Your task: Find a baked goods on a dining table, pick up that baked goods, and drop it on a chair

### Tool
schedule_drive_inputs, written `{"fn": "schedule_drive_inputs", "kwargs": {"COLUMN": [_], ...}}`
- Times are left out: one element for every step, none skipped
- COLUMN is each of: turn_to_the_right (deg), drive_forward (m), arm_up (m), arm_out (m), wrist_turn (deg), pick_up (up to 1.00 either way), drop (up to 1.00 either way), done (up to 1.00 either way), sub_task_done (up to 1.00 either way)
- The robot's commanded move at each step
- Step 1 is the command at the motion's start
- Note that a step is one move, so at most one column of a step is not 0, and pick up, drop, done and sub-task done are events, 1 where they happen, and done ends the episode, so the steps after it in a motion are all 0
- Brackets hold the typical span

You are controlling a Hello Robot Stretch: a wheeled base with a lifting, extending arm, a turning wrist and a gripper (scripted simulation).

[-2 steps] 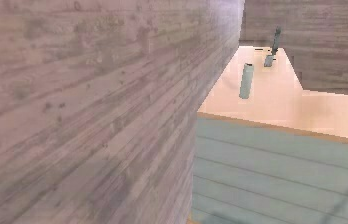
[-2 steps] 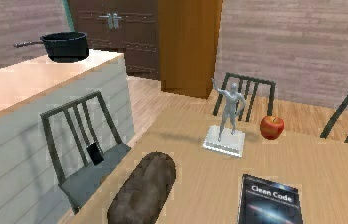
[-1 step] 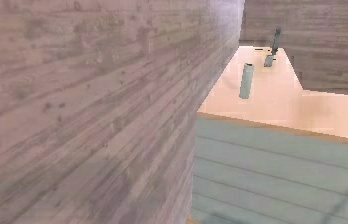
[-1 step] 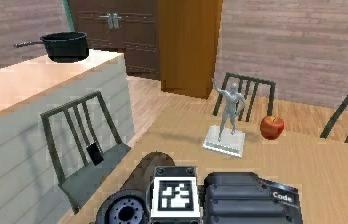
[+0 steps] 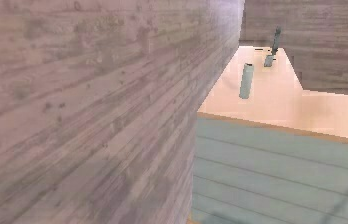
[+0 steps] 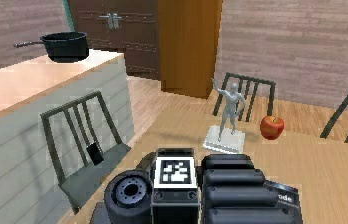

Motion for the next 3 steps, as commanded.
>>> {"fn": "schedule_drive_inputs", "kwargs": {"turn_to_the_right": [0.0,0.0,0.0], "drive_forward": [0.0,0.0,0.0], "arm_up": [0.0,0.0,0.0], "arm_out": [0.0,0.0,0.0], "wrist_turn": [45.0,45.0,45.0], "pick_up": [0.0,0.0,0.0], "drop": [0.0,0.0,0.0], "done": [0.0,0.0,0.0], "sub_task_done": [0.0,0.0,0.0]}}
